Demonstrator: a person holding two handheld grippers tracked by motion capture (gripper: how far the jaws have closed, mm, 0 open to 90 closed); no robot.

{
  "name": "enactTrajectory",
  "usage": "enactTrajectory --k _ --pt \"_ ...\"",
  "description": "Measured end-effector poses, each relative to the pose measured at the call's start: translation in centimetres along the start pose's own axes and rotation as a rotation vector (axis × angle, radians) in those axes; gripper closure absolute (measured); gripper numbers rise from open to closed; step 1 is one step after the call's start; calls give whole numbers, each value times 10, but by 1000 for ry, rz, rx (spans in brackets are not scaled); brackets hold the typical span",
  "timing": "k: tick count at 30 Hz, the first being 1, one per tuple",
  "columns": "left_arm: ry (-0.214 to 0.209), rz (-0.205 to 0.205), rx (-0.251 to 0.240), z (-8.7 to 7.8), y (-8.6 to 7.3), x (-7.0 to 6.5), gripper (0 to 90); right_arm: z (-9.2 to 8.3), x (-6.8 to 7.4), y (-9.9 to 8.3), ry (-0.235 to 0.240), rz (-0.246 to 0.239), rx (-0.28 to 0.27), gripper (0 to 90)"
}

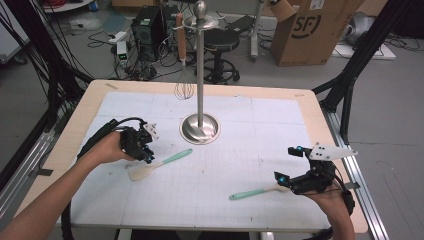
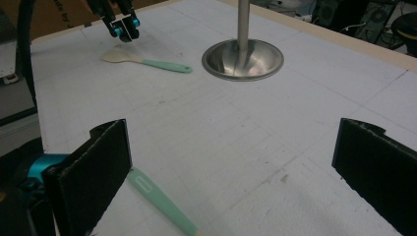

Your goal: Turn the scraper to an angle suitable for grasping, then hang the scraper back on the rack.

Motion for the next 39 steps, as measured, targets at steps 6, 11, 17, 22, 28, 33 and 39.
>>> enactTrajectory --k 6,11,17,22,28,33,39 --pt "-12 35 -17 -9 8 -3 690 -1 -1 0 -3 1 -1 0" --pt "3 45 -66 -15 11 -9 555 -1 0 0 -2 2 1 0" --pt "-27 54 -151 -25 15 -14 200 -1 0 0 -1 1 -1 0" --pt "-5 36 -197 -30 23 -14 16 0 0 0 1 3 1 0" --pt "17 34 -211 -35 31 -14 16 -1 0 1 0 2 -2 0" --pt "25 36 -215 -33 34 -15 17 0 0 0 2 0 2 0" --pt "34 32 -203 -28 37 -13 17 -1 0 1 1 3 -2 0"
Point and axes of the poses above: each handheld gripper's, and its own axes: z roughly forward along the jaws, y roughly out of its top, x roughly to its left, the point moved 3 cm from there along z, roughly forward along the jaws, and after that the axes turned 13 degrees about -y, right-handed, at the moved point
